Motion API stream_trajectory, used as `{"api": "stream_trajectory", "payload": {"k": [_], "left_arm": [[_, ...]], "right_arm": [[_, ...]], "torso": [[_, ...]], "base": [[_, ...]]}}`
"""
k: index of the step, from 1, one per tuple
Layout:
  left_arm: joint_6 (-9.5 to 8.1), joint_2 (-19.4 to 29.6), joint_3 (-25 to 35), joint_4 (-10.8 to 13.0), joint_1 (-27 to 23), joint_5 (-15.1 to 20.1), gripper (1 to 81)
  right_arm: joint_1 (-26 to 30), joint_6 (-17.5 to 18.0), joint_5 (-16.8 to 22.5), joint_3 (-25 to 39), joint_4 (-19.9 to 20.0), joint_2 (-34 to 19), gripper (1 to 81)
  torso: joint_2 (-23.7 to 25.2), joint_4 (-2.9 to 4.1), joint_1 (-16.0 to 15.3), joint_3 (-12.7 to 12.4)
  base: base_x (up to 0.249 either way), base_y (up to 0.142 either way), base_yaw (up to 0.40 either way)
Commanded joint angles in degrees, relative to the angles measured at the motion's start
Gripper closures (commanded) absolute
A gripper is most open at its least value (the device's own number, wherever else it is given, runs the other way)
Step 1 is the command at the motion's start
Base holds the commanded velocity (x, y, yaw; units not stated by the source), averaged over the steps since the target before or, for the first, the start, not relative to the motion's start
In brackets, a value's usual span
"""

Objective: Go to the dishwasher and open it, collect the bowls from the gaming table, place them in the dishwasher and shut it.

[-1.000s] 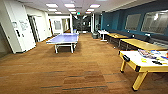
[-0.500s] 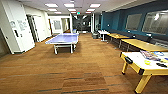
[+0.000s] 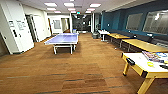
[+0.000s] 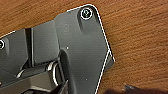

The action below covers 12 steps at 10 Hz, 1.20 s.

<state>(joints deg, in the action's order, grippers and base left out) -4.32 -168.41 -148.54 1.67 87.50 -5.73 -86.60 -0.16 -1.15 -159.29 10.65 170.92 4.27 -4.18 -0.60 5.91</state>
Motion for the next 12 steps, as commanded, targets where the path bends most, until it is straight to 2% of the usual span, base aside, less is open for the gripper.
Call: {"api": "stream_trajectory", "payload": {"k": [1, 4, 6, 12], "left_arm": [[0.18, 0.5, 0.3, 0.6, -1.9, 3.3, 1.0], [0.18, 0.7, 0.3, 0.6, -1.9, 3.3, 1.0], [0.18, 0.6, 0.3, 0.6, -1.9, 3.4, 1.0], [0.27, 0.6, 0.3, 0.6, -1.9, 3.3, 1.0]], "right_arm": [[1.2, 0.1, 3.6, 0.7, 0.0, 0.0, 1.0], [0.2, -0.4, 3.7, 9.9, -0.5, -2.9, 1.0], [0.3, -0.5, 3.8, 12.4, -0.8, -3.1, 1.0], [0.5, 0.2, 3.5, 9.9, 0.2, -1.7, 1.0]], "torso": [[0.0, 0.00, 0.0, 0.0], [0.0, 0.00, 0.0, 0.0], [0.0, 0.00, 0.0, 0.0], [0.0, 0.00, 0.0, 0.0]], "base": [[0.000, 0.000, 0.000], [0.000, 0.000, 0.000], [0.000, 0.000, 0.000], [0.000, 0.000, 0.000]]}}
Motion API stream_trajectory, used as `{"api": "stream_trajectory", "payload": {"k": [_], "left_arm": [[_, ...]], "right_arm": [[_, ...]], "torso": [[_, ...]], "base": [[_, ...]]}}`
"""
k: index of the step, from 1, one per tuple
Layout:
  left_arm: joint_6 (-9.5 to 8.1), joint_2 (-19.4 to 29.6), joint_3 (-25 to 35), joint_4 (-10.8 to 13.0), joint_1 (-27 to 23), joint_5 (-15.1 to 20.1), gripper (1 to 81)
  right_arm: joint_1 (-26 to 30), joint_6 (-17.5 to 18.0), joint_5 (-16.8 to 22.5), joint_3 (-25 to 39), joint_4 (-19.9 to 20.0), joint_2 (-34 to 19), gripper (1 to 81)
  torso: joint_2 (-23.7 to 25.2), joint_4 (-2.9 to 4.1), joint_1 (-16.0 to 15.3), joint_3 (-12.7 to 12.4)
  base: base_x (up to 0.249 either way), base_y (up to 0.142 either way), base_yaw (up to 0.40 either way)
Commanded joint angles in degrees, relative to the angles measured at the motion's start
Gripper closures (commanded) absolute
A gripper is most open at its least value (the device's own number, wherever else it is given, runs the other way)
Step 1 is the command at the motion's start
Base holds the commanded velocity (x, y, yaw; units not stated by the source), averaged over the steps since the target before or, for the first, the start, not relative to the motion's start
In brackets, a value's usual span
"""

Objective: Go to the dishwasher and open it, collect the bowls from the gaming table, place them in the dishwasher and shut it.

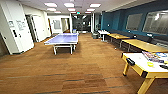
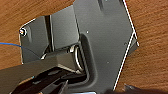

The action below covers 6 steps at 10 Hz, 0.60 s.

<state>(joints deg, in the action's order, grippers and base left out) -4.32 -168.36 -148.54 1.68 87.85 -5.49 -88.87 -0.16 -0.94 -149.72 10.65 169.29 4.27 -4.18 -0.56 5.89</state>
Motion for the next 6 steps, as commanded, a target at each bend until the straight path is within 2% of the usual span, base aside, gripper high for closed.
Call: {"api": "stream_trajectory", "payload": {"k": [1, 6], "left_arm": [[0.27, 0.6, 0.3, 0.6, -2.3, 3.0, 1.0], [0.27, 0.7, 0.3, 0.7, -2.3, 3.0, 1.0]], "right_arm": [[2.9, 0.2, 3.2, 0.4, 0.2, -0.1, 1.0], [2.9, 0.2, 3.2, 0.4, 0.1, -0.3, 1.0]], "torso": [[0.0, 0.00, 0.0, 0.0], [0.0, 0.00, 0.0, 0.0]], "base": [[0.000, 0.000, 0.000], [0.000, 0.000, 0.000]]}}
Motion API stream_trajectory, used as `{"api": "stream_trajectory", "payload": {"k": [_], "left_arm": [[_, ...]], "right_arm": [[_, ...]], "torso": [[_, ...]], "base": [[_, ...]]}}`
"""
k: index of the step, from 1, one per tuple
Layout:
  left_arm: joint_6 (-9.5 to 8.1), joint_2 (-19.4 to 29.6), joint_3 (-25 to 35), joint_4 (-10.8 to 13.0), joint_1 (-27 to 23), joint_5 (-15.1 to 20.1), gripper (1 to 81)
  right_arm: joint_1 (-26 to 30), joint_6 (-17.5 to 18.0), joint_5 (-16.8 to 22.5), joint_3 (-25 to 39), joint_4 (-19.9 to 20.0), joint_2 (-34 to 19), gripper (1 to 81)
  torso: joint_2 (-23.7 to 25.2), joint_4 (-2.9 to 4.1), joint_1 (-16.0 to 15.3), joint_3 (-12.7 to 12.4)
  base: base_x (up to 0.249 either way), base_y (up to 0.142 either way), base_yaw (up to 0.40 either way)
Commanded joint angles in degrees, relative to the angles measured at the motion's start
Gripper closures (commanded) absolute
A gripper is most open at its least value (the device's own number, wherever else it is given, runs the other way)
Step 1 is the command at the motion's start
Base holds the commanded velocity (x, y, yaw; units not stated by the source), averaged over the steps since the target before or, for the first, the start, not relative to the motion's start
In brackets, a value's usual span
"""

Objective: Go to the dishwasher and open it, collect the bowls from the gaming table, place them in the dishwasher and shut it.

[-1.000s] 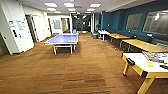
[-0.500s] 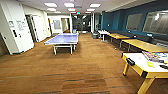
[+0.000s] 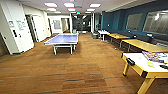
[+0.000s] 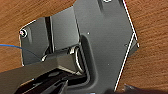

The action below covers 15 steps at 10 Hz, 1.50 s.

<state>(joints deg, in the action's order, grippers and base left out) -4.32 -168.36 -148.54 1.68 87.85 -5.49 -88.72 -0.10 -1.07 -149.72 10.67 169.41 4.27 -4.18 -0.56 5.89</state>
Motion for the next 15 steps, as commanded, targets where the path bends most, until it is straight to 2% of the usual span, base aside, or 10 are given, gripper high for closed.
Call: {"api": "stream_trajectory", "payload": {"k": [1, 4, 7, 9, 15], "left_arm": [[0.54, 0.5, 0.3, 1.0, -2.3, 3.1, 1.0], [0.71, 1.2, 1.7, 1.2, -2.3, 3.0, 1.0], [0.89, 3.7, 5.9, 1.3, -2.2, 3.0, 1.0], [0.89, 4.5, 7.0, 1.3, -2.0, 3.0, 1.0], [0.89, 5.8, 8.9, 2.5, -1.6, 3.0, 1.0]], "right_arm": [[2.5, 0.2, 3.4, 0.6, -0.2, -0.5, 1.0], [2.5, -0.4, 3.4, 3.7, -0.5, -2.0, 1.0], [2.7, -0.5, 3.4, 16.3, -0.7, -9.6, 1.0], [2.8, -0.6, 3.4, 21.1, -0.8, -12.8, 1.0], [2.7, -0.9, 3.4, 21.9, -2.8, -13.5, 1.0]], "torso": [[0.0, 0.00, 0.0, 0.0], [0.0, 0.00, 0.0, 0.0], [0.0, 0.00, 0.0, 0.0], [0.0, 0.00, 0.0, 0.0], [0.0, 0.00, 0.0, 0.0]], "base": [[0.000, 0.000, 0.000], [0.000, 0.000, -0.285], [0.000, 0.000, -0.379], [0.000, 0.000, -0.390], [0.000, 0.000, -0.391]]}}
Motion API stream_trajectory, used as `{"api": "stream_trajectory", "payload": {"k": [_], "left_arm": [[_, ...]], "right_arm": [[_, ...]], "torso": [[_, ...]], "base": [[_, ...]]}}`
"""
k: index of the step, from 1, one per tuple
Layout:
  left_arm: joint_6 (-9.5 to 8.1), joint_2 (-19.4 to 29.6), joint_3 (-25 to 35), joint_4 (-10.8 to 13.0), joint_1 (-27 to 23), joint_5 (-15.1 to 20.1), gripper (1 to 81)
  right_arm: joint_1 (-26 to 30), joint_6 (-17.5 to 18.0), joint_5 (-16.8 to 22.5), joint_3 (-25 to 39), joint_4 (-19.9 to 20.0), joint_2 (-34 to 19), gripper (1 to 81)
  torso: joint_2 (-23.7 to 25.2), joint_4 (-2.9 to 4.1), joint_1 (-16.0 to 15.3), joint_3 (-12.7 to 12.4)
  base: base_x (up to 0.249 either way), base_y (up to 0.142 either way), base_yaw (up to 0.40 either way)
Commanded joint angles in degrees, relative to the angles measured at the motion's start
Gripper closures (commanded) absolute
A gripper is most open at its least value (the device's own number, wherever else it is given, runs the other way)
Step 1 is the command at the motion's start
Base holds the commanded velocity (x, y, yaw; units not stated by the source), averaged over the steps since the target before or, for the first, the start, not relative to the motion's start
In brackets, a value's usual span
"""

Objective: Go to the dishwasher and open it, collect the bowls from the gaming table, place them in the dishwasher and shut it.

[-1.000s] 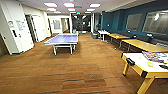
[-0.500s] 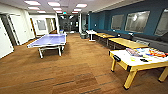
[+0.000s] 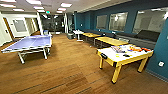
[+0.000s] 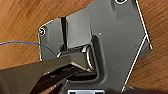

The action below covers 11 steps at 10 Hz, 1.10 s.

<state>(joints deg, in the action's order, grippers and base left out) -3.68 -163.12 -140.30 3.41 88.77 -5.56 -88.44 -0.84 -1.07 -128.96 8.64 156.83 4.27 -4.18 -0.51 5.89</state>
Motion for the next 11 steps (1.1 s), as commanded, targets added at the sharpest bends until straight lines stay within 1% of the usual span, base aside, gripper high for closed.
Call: {"api": "stream_trajectory", "payload": {"k": [1, 7, 11], "left_arm": [[0.25, 0.6, 0.5, 0.8, -2.5, 3.0, 1.0], [0.17, 0.4, 0.2, 0.7, -2.6, 3.1, 1.0], [0.17, 0.4, 0.2, 0.7, -2.7, 3.1, 1.0]], "right_arm": [[2.4, 0.0, 3.3, 1.2, -0.5, -1.0, 1.0], [2.3, 0.2, 3.3, 1.0, -0.6, -1.1, 1.0], [2.4, 0.0, 3.3, 1.3, -0.7, -0.9, 1.0]], "torso": [[0.0, 0.00, 0.0, 0.0], [0.0, 0.00, 0.0, 0.0], [0.0, 0.00, 0.0, 0.0]], "base": [[0.000, 0.000, -0.394], [0.000, 0.000, -0.387], [0.000, 0.000, -0.245]]}}
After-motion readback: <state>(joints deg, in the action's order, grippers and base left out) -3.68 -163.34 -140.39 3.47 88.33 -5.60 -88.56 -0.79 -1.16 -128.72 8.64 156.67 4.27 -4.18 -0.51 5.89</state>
